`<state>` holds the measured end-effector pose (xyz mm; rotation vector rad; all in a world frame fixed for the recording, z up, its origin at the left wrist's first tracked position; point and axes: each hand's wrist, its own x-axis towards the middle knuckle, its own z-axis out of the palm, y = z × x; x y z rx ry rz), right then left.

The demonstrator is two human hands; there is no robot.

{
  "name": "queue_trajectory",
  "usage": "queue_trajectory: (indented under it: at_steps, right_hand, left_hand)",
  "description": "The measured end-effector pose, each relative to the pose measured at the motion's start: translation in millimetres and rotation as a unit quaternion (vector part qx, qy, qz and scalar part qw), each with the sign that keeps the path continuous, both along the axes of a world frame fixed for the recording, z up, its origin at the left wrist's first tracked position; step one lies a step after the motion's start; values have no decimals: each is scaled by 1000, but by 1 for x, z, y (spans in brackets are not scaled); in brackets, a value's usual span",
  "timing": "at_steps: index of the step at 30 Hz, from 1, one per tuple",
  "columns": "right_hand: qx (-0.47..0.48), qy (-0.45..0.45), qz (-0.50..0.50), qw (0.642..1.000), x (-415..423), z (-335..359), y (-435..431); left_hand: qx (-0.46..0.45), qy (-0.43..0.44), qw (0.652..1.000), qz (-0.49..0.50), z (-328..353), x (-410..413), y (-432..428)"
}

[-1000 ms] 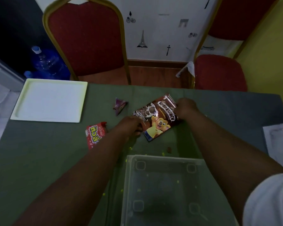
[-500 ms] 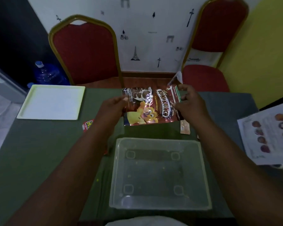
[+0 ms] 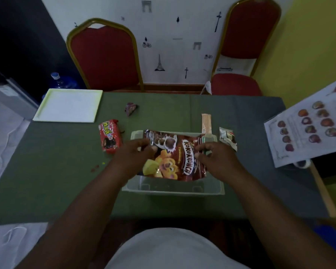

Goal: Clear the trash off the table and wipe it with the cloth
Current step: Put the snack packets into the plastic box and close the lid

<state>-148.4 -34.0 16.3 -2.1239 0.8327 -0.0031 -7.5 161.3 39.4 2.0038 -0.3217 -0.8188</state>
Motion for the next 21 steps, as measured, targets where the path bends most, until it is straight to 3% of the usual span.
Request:
queue_trajectory:
  at_steps: [7, 12, 16, 21]
  right_hand:
    - [15, 173, 71, 982, 18, -36, 19]
    - [43, 224, 87, 970, 35, -63, 19]
    - [35, 239, 135, 961, 36, -57, 22]
    - [45, 160, 109, 980, 21, -36, 14]
  left_hand:
    - [74, 16, 994, -77, -52, -15, -17]
    - [218, -34, 972, -86, -100, -10, -30]
    - [162, -53, 982, -75, -96, -6, -35]
    - [105, -24, 992, -73, -73, 3, -49]
